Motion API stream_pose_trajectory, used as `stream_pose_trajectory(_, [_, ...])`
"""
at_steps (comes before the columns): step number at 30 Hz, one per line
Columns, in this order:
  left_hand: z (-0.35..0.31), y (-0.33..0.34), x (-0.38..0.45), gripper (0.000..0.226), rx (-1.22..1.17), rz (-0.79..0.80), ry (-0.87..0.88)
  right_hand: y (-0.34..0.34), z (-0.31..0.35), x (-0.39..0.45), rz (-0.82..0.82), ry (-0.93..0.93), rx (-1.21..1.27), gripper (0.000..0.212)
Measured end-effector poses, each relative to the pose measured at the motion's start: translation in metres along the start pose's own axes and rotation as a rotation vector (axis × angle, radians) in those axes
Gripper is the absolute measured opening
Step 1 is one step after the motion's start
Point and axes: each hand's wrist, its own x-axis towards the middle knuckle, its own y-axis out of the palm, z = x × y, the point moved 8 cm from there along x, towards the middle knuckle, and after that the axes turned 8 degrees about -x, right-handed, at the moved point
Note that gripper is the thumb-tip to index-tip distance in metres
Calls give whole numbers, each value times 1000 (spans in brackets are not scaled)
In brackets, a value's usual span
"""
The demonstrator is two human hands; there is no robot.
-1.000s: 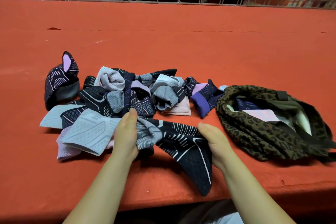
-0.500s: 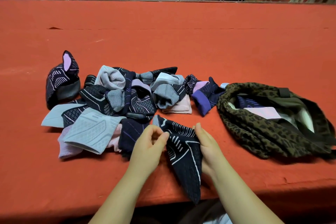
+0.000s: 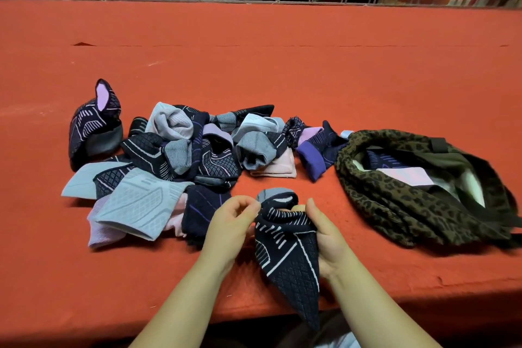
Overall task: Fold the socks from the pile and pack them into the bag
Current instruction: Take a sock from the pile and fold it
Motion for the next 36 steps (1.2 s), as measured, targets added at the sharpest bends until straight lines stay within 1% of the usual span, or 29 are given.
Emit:
stream_pose_trajectory(2, [2,12,-3,15,5,163,-67,-2,-2,-4,12,30,1,68])
stream_pose_trajectory(4, [2,23,-6,14,7,307,-102,-6,-3,-6,22,40,-9,69])
stream_pose_trajectory(6, [-3,29,-9,6,92,396,-56,-10,-4,-9,26,38,-14,66])
stream_pose_trajectory(8, [-4,32,-11,12,175,423,12,-13,-5,-10,10,27,-15,64])
stream_pose_trajectory(10, [-4,32,-11,17,187,389,64,-17,-3,-10,-20,-4,-65,57])
stream_pose_trajectory(11, [-4,29,-9,18,136,354,81,-19,0,-9,-47,-30,-88,54])
stream_pose_trajectory(13, [-10,18,-4,21,-78,248,82,-31,7,-9,-154,-48,-103,51])
stream_pose_trajectory(15, [-18,2,2,28,-233,89,32,-49,13,-11,-263,-42,-168,48])
stream_pose_trajectory(16, [-21,-7,4,32,-244,12,9,-55,16,-12,-297,-51,-221,53])
stream_pose_trajectory(17, [-25,-15,5,34,-210,-42,17,-60,20,-13,-317,-65,-296,63])
stream_pose_trajectory(18, [-29,-22,7,29,-107,-54,50,-63,24,-14,-338,-77,-379,69])
stream_pose_trajectory(19, [-33,-25,9,21,36,-6,84,-63,28,-16,-352,-94,-445,68])
stream_pose_trajectory(20, [-33,-25,10,23,201,84,75,-62,30,-16,-351,-107,-488,63])
stream_pose_trajectory(21, [-27,-23,12,30,348,190,36,-62,33,-16,-356,-122,-523,60])
stream_pose_trajectory(22, [-19,-24,13,33,461,260,-13,-62,36,-17,-366,-135,-558,60])
stream_pose_trajectory(23, [-16,-28,17,28,537,270,-27,-61,39,-17,-370,-150,-607,61])
stream_pose_trajectory(24, [-15,-35,25,22,598,231,-15,-60,40,-16,-369,-163,-665,64])
stream_pose_trajectory(25, [-18,-43,32,20,656,151,23,-58,41,-16,-352,-179,-725,66])
stream_pose_trajectory(27, [-28,-59,41,24,741,-11,93,-50,43,-16,-318,-218,-850,69])
stream_pose_trajectory(28, [-31,-63,44,26,740,-55,108,-47,44,-16,-303,-238,-896,68])
stream_pose_trajectory(29, [-30,-66,47,29,670,-75,83,-45,44,-17,-293,-243,-922,66])
stream_pose_trajectory(31, [-24,-63,47,32,334,-51,-29,-48,41,-17,-289,-198,-928,54])
stream_pose_trajectory(32, [-22,-59,45,37,199,-40,-71,-51,37,-15,-269,-145,-924,47])
stream_pose_trajectory(33, [-24,-52,42,46,157,-13,-66,-52,31,-13,-237,-77,-921,41])
stream_pose_trajectory(34, [-31,-45,39,52,192,9,-21,-51,27,-11,-206,-18,-928,35])
stream_pose_trajectory(35, [-41,-36,35,51,254,34,51,-47,27,-9,-187,3,-961,31])
stream_pose_trajectory(36, [-52,-28,31,44,307,57,133,-42,33,-7,-185,-27,-1020,29])
